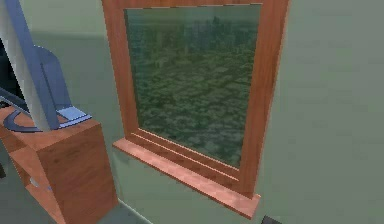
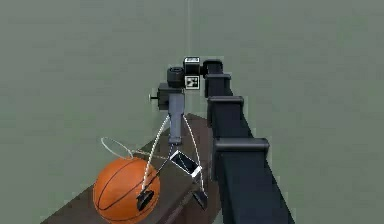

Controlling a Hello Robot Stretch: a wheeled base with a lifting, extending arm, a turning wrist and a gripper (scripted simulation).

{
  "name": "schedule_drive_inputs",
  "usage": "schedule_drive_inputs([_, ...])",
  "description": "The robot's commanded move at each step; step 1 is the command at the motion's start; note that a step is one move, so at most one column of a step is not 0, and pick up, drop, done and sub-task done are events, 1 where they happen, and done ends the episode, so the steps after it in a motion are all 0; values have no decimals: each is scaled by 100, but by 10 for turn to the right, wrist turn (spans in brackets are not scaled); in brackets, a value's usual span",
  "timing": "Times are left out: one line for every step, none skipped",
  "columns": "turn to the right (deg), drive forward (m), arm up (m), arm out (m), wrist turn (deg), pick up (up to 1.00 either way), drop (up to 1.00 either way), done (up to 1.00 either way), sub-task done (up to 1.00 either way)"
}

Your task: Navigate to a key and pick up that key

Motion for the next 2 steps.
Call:
schedule_drive_inputs([0,0,0,0,450,0,0,0,0])
schedule_drive_inputs([0,0,0,0,450,0,0,0,0])
